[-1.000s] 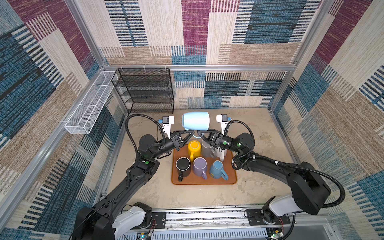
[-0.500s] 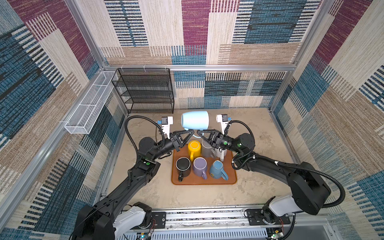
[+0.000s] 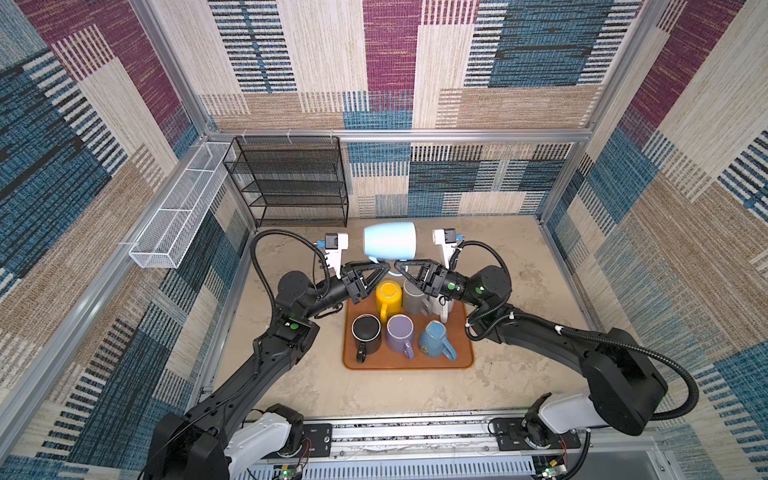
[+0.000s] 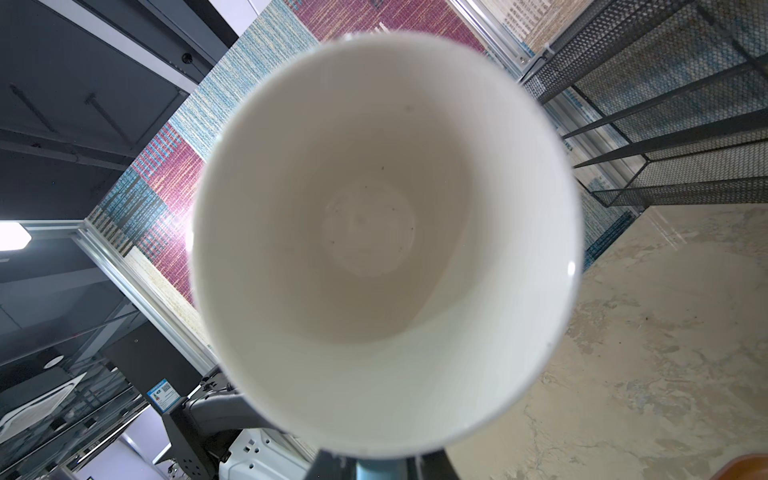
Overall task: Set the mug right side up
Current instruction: 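Open the left gripper and carry the mug away with the right gripper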
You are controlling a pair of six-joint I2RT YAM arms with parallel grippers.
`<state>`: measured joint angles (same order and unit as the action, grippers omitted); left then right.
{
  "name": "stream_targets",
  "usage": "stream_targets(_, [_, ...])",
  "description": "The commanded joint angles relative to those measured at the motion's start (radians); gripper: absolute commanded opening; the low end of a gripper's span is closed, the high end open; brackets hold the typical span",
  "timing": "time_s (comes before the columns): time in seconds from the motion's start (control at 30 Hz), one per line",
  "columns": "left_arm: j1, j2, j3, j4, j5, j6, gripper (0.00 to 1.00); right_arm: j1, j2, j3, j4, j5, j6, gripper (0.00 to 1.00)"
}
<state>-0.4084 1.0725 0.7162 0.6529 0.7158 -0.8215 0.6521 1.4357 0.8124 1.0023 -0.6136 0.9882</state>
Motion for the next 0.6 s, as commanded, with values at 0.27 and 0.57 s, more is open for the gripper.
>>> stream_targets(0.27, [0.000, -0.043, 0.031, -0.225, -0.036, 0.147, 0.54, -0.006, -0.045, 0.086, -0.250, 0.060, -0.150, 0.00])
stream_targets(0.57, [0.000, -0.120, 0.047, -0.522, -0.189, 0.279, 0.53, -0.078, 0.004, 0.234, -0.579, 0.022, -0.302, 0.00])
